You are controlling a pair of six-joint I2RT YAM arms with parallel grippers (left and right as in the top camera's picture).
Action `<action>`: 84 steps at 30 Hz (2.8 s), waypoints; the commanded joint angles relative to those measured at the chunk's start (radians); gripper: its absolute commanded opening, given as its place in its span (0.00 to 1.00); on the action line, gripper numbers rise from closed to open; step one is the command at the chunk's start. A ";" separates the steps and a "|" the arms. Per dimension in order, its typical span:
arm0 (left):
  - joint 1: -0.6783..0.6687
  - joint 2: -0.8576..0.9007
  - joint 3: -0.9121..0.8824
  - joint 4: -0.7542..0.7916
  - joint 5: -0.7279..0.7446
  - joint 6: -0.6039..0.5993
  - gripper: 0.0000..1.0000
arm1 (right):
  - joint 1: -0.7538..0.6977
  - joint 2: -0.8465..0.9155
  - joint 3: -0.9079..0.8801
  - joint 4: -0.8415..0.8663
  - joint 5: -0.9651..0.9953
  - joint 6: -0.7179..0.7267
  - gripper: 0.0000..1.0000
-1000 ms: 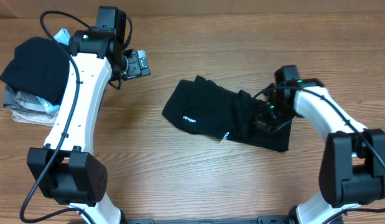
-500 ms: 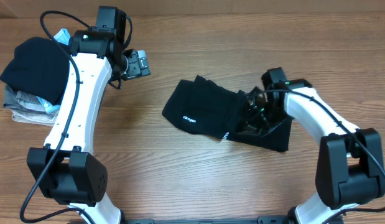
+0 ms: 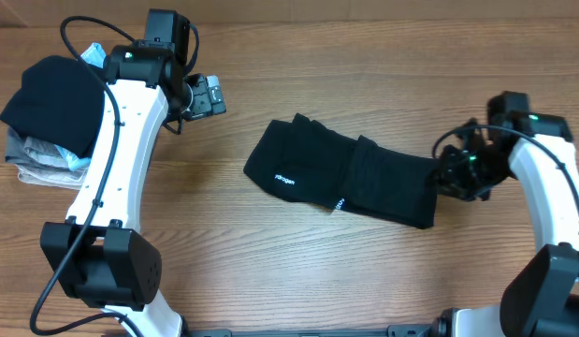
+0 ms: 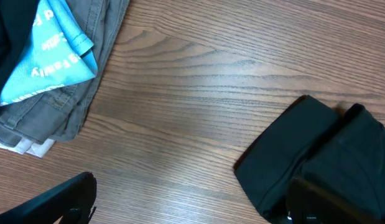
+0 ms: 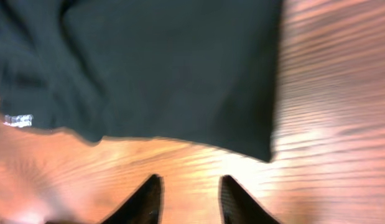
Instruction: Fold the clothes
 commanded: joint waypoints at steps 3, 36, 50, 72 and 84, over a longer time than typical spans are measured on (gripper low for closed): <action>0.000 0.013 -0.004 0.001 -0.013 0.016 1.00 | -0.064 -0.005 -0.062 0.070 0.062 -0.013 0.44; 0.000 0.013 -0.004 0.001 -0.013 0.016 1.00 | -0.109 0.000 -0.377 0.583 -0.009 -0.005 0.04; 0.000 0.013 -0.004 0.001 -0.013 0.016 1.00 | -0.251 0.000 0.246 -0.038 0.043 -0.005 0.04; 0.000 0.013 -0.004 0.001 -0.013 0.016 1.00 | 0.201 0.044 0.339 -0.083 0.017 0.185 0.04; 0.000 0.013 -0.004 0.001 -0.013 0.016 1.00 | 0.410 0.225 0.322 0.070 0.017 0.309 0.06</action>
